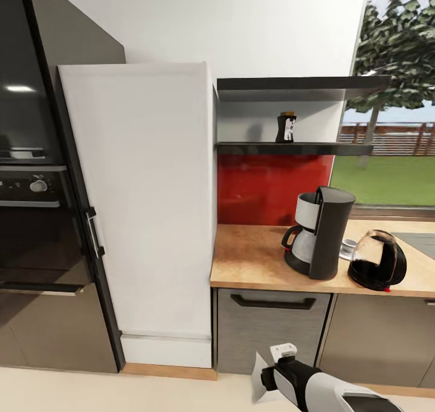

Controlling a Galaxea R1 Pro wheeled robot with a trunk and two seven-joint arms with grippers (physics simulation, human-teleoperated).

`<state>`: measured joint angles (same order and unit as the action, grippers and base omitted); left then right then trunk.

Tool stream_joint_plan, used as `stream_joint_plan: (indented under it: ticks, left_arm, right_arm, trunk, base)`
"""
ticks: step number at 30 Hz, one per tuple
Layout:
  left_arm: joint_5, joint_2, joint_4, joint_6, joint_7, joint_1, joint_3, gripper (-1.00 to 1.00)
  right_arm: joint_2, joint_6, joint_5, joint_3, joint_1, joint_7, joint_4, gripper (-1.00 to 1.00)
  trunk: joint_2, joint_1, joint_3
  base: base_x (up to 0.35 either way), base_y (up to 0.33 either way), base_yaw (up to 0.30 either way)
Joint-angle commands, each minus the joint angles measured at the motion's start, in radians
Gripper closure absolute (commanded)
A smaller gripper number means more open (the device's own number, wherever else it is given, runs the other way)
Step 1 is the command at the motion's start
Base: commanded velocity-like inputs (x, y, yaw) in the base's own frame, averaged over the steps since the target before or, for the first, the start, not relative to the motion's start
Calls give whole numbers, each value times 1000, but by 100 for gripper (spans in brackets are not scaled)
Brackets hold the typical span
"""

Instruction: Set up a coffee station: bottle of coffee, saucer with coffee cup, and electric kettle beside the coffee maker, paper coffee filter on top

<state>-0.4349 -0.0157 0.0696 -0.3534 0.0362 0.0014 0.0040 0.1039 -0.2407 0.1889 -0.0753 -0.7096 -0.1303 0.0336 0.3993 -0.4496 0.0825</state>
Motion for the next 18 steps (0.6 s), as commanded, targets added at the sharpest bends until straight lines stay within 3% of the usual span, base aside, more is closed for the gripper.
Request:
stream_joint_plan:
  ticks: [1,18]
  left_arm:
    - [2,0,1,-2,4,0,0,-100]
    - [2,0,0,-2,4,0,-1,-100]
  right_arm:
    - [1,-1,10,-8,0,-3,2,100]
    - [-2,4,5,-7,1,-3,2,100]
  trunk:
    - [1,0,0]
    - [1,0,0]
  base:
    - [0,0,0]
    - [0,0,0]
